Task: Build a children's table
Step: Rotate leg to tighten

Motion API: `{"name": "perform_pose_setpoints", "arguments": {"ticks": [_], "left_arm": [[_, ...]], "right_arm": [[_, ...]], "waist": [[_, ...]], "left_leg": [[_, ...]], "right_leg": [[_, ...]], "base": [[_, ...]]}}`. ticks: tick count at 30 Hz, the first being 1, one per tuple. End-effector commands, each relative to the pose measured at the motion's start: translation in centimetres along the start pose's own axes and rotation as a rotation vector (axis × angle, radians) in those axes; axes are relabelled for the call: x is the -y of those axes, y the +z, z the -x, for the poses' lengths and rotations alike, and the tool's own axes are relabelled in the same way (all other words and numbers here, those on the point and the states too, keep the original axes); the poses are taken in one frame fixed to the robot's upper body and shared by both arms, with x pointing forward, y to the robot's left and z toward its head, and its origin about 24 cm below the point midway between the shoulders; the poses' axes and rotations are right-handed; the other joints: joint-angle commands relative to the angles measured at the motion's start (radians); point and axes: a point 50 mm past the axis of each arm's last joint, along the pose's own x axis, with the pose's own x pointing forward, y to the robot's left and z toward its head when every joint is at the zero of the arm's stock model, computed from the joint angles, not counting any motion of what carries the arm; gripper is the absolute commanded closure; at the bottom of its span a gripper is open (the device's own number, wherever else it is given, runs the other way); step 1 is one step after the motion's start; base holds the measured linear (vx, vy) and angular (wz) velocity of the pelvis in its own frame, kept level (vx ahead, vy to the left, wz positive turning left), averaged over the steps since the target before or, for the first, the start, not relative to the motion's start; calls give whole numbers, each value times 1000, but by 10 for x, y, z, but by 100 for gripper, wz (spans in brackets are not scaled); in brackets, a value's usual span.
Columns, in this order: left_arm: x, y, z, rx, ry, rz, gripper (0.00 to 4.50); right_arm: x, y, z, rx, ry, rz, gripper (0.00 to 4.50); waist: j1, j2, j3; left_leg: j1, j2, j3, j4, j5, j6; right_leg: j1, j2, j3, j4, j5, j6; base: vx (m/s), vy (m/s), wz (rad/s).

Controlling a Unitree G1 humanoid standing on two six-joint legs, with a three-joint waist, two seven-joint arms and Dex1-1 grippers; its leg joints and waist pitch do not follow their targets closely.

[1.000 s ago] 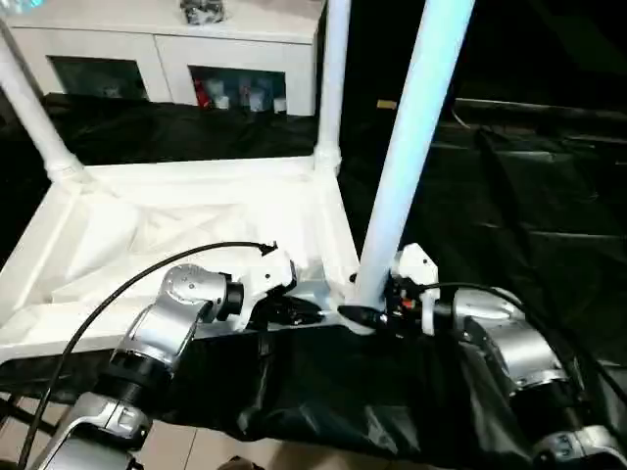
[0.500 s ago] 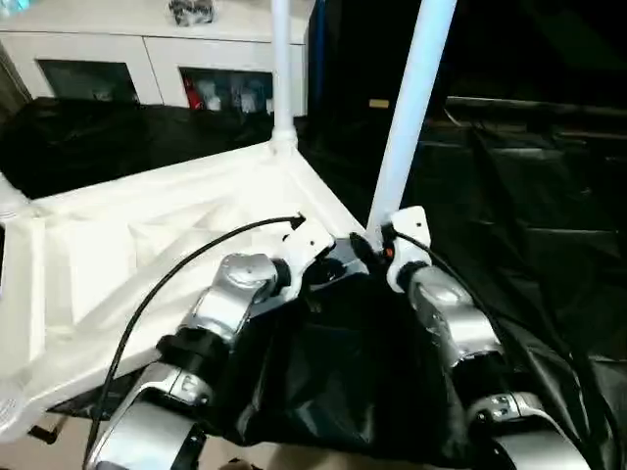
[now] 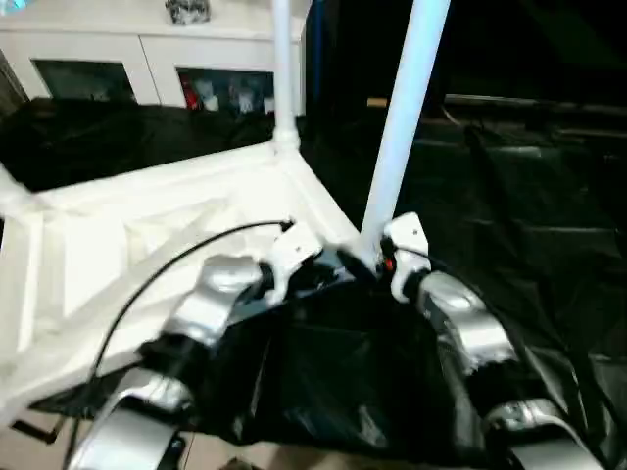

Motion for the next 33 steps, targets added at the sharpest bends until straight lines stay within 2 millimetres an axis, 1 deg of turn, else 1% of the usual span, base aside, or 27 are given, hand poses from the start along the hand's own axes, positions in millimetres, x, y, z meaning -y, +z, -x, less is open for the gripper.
{"name": "perform_pose_setpoints", "arguments": {"ticks": [1,2,3,4,5,7,8,9,11,12,13,14,16,17,19,20,21,22,24,25,26,27,28,30,31,32,33], "left_arm": [[12,26,-5,125,-130,-100,450],[12,25,-3,121,-139,-103,450],[12,24,1,115,-161,-105,450],[12,23,2,114,-169,-106,450],[13,23,4,111,-186,-110,450],[13,23,7,107,-201,-117,450],[13,23,7,107,-201,-117,450],[14,22,9,105,-214,-118,450],[16,22,11,105,-228,-118,450],[17,22,12,105,-238,-120,450],[17,21,12,104,-245,-121,450],[18,21,12,101,-252,-121,450],[19,19,13,97,-263,-120,450],[19,18,13,94,-265,-119,450],[18,18,13,88,-261,-120,450],[18,18,13,88,-261,-120,450],[17,18,13,89,-256,-118,450],[17,18,12,92,-250,-117,450],[16,20,10,99,-229,-109,450],[12,21,7,105,-182,-99,450],[12,21,7,105,-182,-99,450],[11,22,5,108,-159,-94,450],[7,23,2,104,-109,-84,450],[3,25,-4,98,-35,-60,450],[2,25,-6,96,-21,-56,450],[0,26,-12,86,33,-33,450],[0,26,-12,86,33,-33,450]], "right_arm": [[-22,4,-3,4,223,58,55],[-22,4,0,2,248,61,55],[-22,4,6,-3,301,66,55],[-23,4,8,-5,318,69,55],[-24,4,11,-11,359,75,55],[-27,4,16,-20,418,87,55],[-27,4,16,-20,418,87,55],[-28,4,19,-30,452,92,70],[-30,3,22,-42,481,95,91],[-30,3,23,-48,495,97,91],[-30,2,24,-51,502,98,99],[-31,2,25,-56,509,102,109],[-32,1,26,-62,521,105,128],[-32,1,27,-64,524,105,128],[-33,1,27,-65,525,101,150],[-33,1,27,-65,525,101,150],[-33,1,26,-65,521,101,168],[-34,1,26,-64,516,99,172],[-34,0,24,-58,491,89,173],[-32,-2,20,-55,433,71,178],[-32,-2,20,-55,433,71,178],[-31,-3,18,-55,397,61,180],[-28,-5,12,-59,316,54,181],[-23,-8,2,-81,172,34,181],[-22,-9,-1,-86,142,29,181],[-20,-11,-9,-96,34,3,182],[-20,-11,-9,-96,34,3,182]], "waist": [[6,-9,-63],[6,-9,-63],[11,-8,-61],[14,-8,-61],[16,-9,-60],[17,-12,-61],[17,-12,-61],[18,-13,-60],[18,-13,-62],[18,-12,-62],[18,-13,-63],[19,-10,-62],[19,-10,-62],[19,-10,-62],[19,-11,-62],[19,-9,-62],[20,-10,-63],[20,-10,-63],[20,-11,-64],[19,-13,-63],[19,-13,-63],[18,-13,-62],[16,-14,-61],[7,-14,-60],[6,-14,-60],[5,-13,-59],[1,-12,-59]], "left_leg": [[14,39,-8,-73,-288,58],[14,39,-8,-73,-288,58],[17,38,-6,-73,-299,53],[18,40,-8,-74,-301,51],[18,41,-8,-75,-307,50],[17,40,-9,-76,-305,46],[17,40,-9,-76,-305,46],[17,41,-8,-75,-300,44],[15,41,-8,-74,-285,48],[17,41,-8,-73,-281,49],[15,40,-7,-72,-274,52],[14,39,-7,-72,-271,53],[16,39,-7,-73,-282,48],[16,39,-7,-73,-284,47],[17,39,-7,-73,-287,44],[17,39,-8,-73,-286,43],[17,39,-7,-72,-286,42],[17,39,-8,-72,-284,42],[17,39,-8,-72,-277,43],[16,39,-7,-72,-272,42],[16,39,-7,-72,-272,42],[16,38,-8,-72,-275,39],[17,36,-7,-72,-282,34],[19,33,-9,-72,-303,11],[20,33,-10,-73,-308,7],[20,33,-11,-73,-319,3],[20,33,-11,-74,-322,0]], "right_leg": [[46,-53,43,-84,-277,-217],[46,-53,43,-84,-277,-217],[43,-53,44,-86,-299,-213],[44,-54,44,-86,-304,-211],[43,-54,45,-86,-307,-212],[43,-54,44,-85,-317,-210],[43,-54,44,-85,-317,-210],[42,-55,45,-85,-317,-208],[44,-56,45,-83,-293,-213],[43,-54,45,-83,-288,-215],[45,-54,45,-81,-278,-218],[44,-54,45,-81,-276,-220],[44,-53,44,-83,-294,-217],[44,-53,44,-83,-296,-217],[43,-53,44,-84,-301,-215],[44,-53,44,-83,-299,-215],[43,-54,44,-84,-299,-214],[44,-54,44,-83,-297,-215],[44,-54,44,-82,-287,-217],[44,-54,44,-81,-286,-216],[44,-54,44,-81,-286,-216],[43,-54,44,-82,-297,-214],[41,-54,43,-85,-321,-208],[39,-54,41,-89,-381,-192],[37,-54,41,-92,-394,-188],[37,-55,41,-94,-411,-180],[35,-55,42,-94,-413,-178]], "base": [[0,0,0],[0,0,0],[0,0,0],[0,0,0],[0,0,0],[0,0,0],[0,0,0],[0,0,0],[0,0,0],[0,0,0],[0,0,0],[0,0,0],[0,0,0],[0,0,0],[0,0,0],[0,0,0],[0,0,0],[0,0,0],[0,0,0],[0,0,0],[0,0,0],[0,0,0],[0,0,0],[0,0,0],[0,0,0],[0,0,0],[0,0,0]]}}
